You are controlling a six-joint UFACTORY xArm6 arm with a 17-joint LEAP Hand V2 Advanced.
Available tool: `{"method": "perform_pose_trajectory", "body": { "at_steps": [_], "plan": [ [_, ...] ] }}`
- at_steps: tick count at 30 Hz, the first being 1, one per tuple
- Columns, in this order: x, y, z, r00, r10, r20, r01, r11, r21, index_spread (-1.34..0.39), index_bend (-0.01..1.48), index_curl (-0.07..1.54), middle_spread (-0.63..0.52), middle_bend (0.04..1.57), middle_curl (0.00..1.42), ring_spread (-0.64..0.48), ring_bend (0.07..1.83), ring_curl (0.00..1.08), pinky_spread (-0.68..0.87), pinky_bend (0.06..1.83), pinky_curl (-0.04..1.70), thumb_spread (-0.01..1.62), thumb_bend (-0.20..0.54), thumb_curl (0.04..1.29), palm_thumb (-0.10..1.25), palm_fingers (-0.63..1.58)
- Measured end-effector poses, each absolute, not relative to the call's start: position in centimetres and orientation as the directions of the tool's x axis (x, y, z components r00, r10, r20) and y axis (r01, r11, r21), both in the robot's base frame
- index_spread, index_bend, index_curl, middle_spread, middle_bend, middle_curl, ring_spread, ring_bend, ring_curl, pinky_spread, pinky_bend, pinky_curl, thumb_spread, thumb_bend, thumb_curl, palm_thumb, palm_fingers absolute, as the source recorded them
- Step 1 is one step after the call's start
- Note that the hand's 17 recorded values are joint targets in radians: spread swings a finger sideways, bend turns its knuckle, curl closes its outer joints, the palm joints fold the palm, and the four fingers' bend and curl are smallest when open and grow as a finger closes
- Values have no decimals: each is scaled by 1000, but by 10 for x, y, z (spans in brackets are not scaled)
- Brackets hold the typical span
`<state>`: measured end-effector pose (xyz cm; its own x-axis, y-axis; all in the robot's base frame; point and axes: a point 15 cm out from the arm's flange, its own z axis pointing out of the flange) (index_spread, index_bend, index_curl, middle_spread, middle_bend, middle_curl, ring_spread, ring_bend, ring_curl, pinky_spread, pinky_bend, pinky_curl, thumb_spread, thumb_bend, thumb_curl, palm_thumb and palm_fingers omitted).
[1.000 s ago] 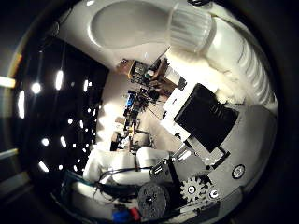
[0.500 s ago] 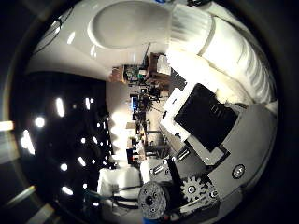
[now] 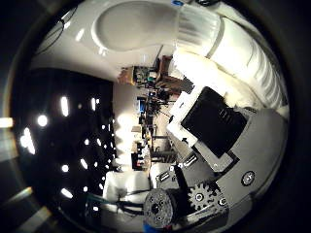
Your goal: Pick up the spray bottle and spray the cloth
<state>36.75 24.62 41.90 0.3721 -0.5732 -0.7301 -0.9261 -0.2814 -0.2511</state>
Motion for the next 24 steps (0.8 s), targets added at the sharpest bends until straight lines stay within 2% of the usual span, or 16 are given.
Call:
{"method": "perform_pose_trajectory", "body": {
  "at_steps": [5,9,24],
  "plan": [
    [365,246,468,393,-543,-742,-918,-273,-287,-259,1153,626,-184,1326,651,-206,1412,550,-330,1266,606,878,-11,1089,1013,1248],
    [378,250,475,387,-530,-755,-921,-264,-286,-259,1152,626,-187,1325,650,-205,1412,550,-330,1265,605,879,-11,1090,1013,1250],
    [421,255,368,306,-539,-784,-940,-299,-161,-251,1149,632,-172,1325,654,-206,1415,552,-319,1271,614,789,-12,1098,1038,1244]
  ]
}}
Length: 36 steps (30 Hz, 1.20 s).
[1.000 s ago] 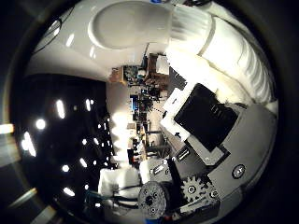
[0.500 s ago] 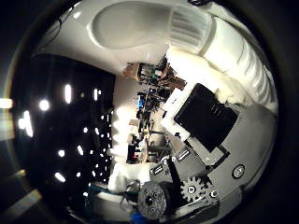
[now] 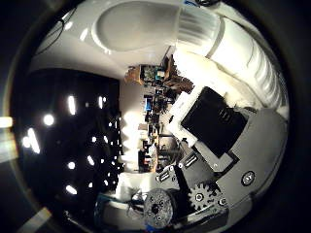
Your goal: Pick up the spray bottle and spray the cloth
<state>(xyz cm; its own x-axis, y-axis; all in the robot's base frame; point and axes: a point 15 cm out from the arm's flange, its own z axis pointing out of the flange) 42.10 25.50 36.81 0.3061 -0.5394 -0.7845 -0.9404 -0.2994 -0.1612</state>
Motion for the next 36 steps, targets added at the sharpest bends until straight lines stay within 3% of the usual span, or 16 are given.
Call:
{"method": "perform_pose_trajectory", "body": {
  "at_steps": [6,14,22,27,36],
  "plan": [
    [416,251,324,258,-548,-795,-948,-302,-100,-251,1149,634,-171,1329,658,-206,1415,553,-319,1271,616,771,-13,1099,1041,1243],
    [402,258,353,337,-531,-777,-928,-326,-179,-251,1150,635,-172,1328,661,-206,1414,553,-319,1269,617,764,-13,1097,1041,1244],
    [347,311,415,478,-427,-768,-858,-415,-303,-249,1154,633,-172,1327,663,-208,1412,554,-319,1269,619,762,-13,1096,1042,1243],
    [348,339,435,544,-374,-751,-827,-388,-406,-249,1155,632,-172,1327,664,-209,1412,555,-320,1273,623,762,-13,1096,1042,1242],
    [327,438,414,684,-235,-690,-712,-421,-562,-248,1156,630,-172,1326,665,-210,1417,556,-321,1271,626,757,-15,1098,1031,1243]
  ]
}}
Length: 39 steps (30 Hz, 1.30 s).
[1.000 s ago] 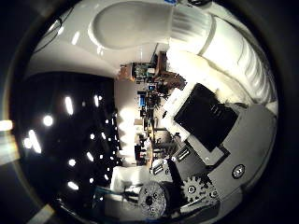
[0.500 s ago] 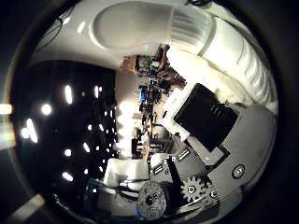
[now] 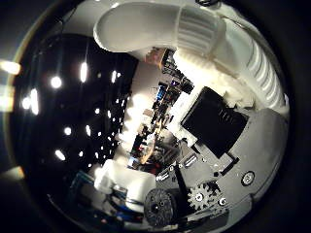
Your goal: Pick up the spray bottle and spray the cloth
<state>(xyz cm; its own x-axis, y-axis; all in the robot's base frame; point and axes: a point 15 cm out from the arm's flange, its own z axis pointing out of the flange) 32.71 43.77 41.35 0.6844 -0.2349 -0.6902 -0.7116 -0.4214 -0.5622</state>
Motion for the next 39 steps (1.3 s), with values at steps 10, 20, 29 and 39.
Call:
{"method": "perform_pose_trajectory", "body": {
  "at_steps": [10,20,29,39],
  "plan": [
    [294,509,363,665,-29,-747,-687,-418,-595,-251,1151,632,-172,1324,666,-209,1420,555,-321,1271,628,721,-15,1104,1032,1241],
    [370,522,332,615,6,-789,-727,-385,-569,-251,1149,634,-171,1321,665,-208,1414,554,-322,1270,629,679,-12,1107,1035,1243],
    [449,525,339,588,30,-808,-766,-300,-568,-251,1147,635,-171,1316,664,-207,1417,553,-322,1268,629,658,-15,1106,1040,1244],
    [449,533,302,539,14,-842,-795,-322,-514,-252,1150,637,-172,1322,667,-206,1414,553,-324,1262,627,657,-14,1106,1039,1245]
  ]
}}
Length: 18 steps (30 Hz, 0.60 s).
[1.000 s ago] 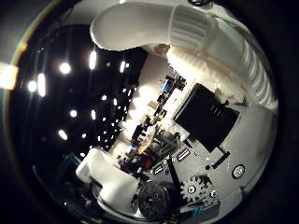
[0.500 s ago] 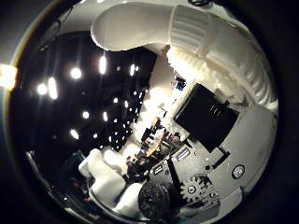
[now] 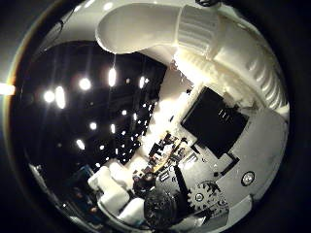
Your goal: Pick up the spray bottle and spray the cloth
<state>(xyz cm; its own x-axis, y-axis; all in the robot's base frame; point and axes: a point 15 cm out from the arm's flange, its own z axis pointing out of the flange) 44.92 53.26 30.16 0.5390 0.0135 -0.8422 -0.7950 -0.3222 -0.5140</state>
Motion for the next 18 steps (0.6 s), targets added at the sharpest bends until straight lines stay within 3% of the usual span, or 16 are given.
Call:
{"method": "perform_pose_trajectory", "body": {
  "at_steps": [16,18],
  "plan": [
    [429,559,257,501,6,-866,-802,-374,-466,-251,1138,637,-169,1300,658,-205,1390,540,-347,1229,600,801,-24,1080,959,1235],
    [427,561,261,504,10,-864,-799,-375,-471,-292,971,606,-170,1262,637,-209,1355,511,-429,1166,555,795,-51,990,858,1154]
  ]
}}
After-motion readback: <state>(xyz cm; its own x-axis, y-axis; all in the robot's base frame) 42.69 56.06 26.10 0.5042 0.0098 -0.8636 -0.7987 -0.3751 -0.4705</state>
